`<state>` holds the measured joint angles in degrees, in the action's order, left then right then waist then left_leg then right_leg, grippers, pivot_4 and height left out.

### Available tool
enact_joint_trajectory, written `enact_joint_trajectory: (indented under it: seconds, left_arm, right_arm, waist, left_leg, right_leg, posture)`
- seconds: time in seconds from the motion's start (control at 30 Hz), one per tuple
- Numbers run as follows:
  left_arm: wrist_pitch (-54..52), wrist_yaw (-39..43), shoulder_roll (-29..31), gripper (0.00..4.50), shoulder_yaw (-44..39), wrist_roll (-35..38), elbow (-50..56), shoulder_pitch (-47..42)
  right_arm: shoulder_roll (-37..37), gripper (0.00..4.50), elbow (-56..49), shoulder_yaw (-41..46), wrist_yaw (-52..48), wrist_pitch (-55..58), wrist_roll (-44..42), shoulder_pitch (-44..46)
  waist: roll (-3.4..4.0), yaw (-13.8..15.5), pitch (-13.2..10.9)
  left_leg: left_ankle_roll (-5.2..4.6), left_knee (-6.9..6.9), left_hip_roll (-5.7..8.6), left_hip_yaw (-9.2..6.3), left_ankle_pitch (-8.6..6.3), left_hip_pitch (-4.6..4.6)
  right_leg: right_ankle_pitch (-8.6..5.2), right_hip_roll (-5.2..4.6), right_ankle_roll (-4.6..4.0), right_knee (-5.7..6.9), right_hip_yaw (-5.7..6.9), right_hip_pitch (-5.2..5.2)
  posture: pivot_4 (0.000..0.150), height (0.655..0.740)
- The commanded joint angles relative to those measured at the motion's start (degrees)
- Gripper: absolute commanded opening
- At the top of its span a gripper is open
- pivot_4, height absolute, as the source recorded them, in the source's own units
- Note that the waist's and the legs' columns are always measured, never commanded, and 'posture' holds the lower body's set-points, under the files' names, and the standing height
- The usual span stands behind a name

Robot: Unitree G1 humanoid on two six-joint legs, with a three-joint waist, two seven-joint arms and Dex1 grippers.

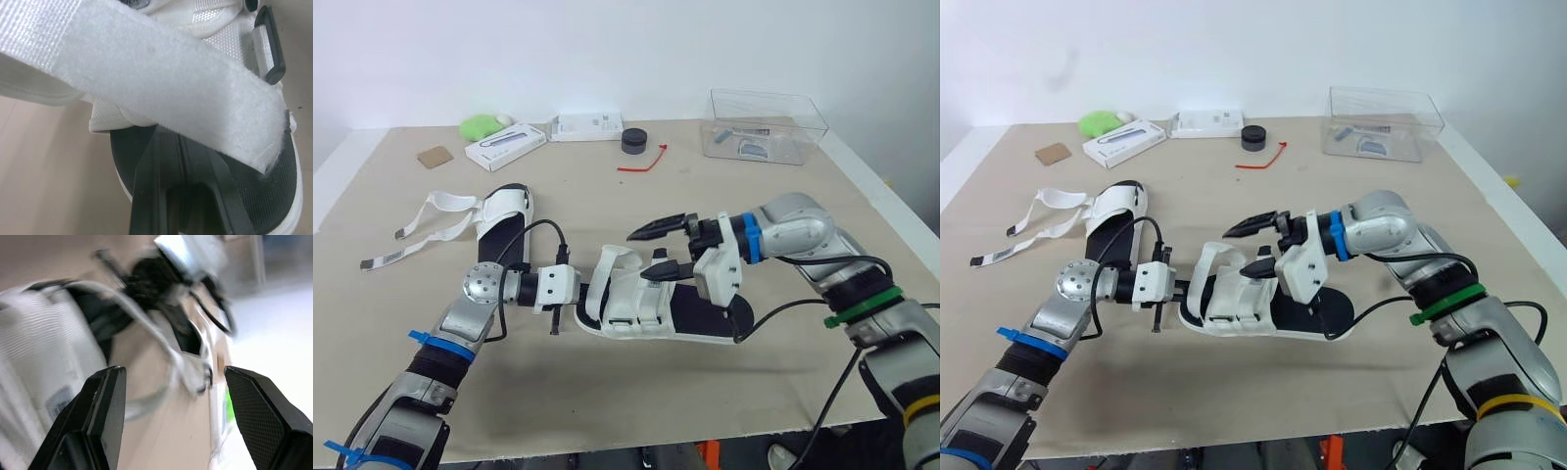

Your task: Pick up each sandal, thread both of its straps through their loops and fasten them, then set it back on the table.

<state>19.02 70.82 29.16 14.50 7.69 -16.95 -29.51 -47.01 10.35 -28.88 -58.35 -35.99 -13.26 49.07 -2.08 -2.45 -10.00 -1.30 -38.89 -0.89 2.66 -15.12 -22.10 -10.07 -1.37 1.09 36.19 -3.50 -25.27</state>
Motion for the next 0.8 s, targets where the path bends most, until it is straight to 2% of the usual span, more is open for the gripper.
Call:
enact_joint_trajectory:
  seconds: [0.03,0.07,0.13,0.2,0.27,0.4,0.5,0.6,0.8]
  left_arm:
    - [0.8,0.7,0.2,0.0,0.5,-0.5,0.2,-0.4]
    - [0.9,0.8,0.3,0.0,0.5,-0.4,0.3,-0.4]
    - [0.9,0.9,0.4,0.0,0.6,-0.3,0.3,-0.4]
    - [0.9,0.9,0.5,0.0,0.4,-0.3,0.0,-0.7]
    - [0.7,1.1,0.6,0.0,0.2,0.0,-0.2,-0.9]
    - [0.0,1.5,0.6,0.0,-0.1,0.7,-0.1,-0.9]
    - [-1.0,1.7,0.6,0.0,-0.4,1.4,0.2,-0.8]
    - [-1.5,1.8,0.6,0.0,-0.2,1.6,0.8,-0.5]
    - [-3.2,1.6,0.5,0.0,-0.3,2.2,1.9,0.0]
  right_arm:
    - [-4.8,3.45,-17.3,5.8,5.1,37.4,-21.6,-2.2]
    - [-7.5,3.45,-22.7,7.0,9.5,52.3,-33.6,-2.6]
    - [-11.1,3.45,-30.1,9.4,15.7,69.9,-50.4,-4.1]
    - [-13.6,3.45,-34.8,11.6,21.7,79.6,-62.0,-7.0]
    - [-13.5,3.45,-35.8,13.6,28.8,85.3,-69.8,-9.4]
    - [-10.6,3.45,-36.5,14.9,38.9,91.1,-75.5,-12.2]
    - [-6.5,3.45,-37.2,14.3,44.5,93.1,-76.4,-13.0]
    - [-0.3,3.45,-36.0,12.4,52.0,94.8,-73.9,-13.2]
    - [6.4,3.45,-37.2,12.2,58.4,97.9,-72.0,-14.5]
  waist:
    - [0.01,0.1,0.0]
    - [0.02,0.2,0.0]
    - [0.03,0.3,0.0]
    - [-0.03,0.4,0.0]
    - [-0.08,0.5,0.1]
    - [-0.06,0.5,0.0]
    - [-0.08,0.5,0.1]
    - [-0.09,0.5,0.1]
    - [-0.09,0.6,0.1]
  left_leg:
    - [0.0,0.0,0.0,0.0,0.0,-0.04]
    - [0.0,0.0,0.0,-0.04,0.0,-0.06]
    - [0.02,0.0,-0.02,-0.12,0.0,-0.15]
    - [0.06,0.0,-0.02,-0.33,-0.02,-0.18]
    - [0.06,0.04,-0.05,-0.48,-0.02,-0.19]
    - [0.06,0.05,-0.07,-0.46,-0.01,-0.22]
    - [0.05,0.04,-0.08,-0.46,0.01,-0.22]
    - [0.05,0.04,-0.11,-0.49,0.01,-0.24]
    - [0.04,0.04,-0.09,-0.51,0.0,-0.35]
  right_leg:
    - [0.0,-0.02,0.0,0.0,0.0,-0.02]
    - [0.0,-0.05,-0.01,0.01,0.03,-0.03]
    - [0.0,-0.4,-0.08,0.01,0.26,-0.09]
    - [-0.06,-0.58,-0.26,-0.03,0.73,-0.05]
    - [-0.15,-0.52,-0.34,-0.06,0.9,-0.02]
    - [-0.23,-0.14,-0.09,-0.05,0.79,-0.05]
    - [-0.3,0.03,0.19,-0.05,0.57,-0.04]
    - [-0.31,0.11,0.21,-0.04,0.51,-0.04]
    - [-0.31,0.09,0.24,-0.07,0.5,-0.07]
  posture:
    - [0.15,0.74]
    - [0.15,0.74]
    - [0.15,0.74]
    - [0.15,0.74]
    - [0.15,0.74]
    - [0.15,0.74]
    - [0.15,0.74]
    - [0.15,0.74]
    - [0.15,0.74]
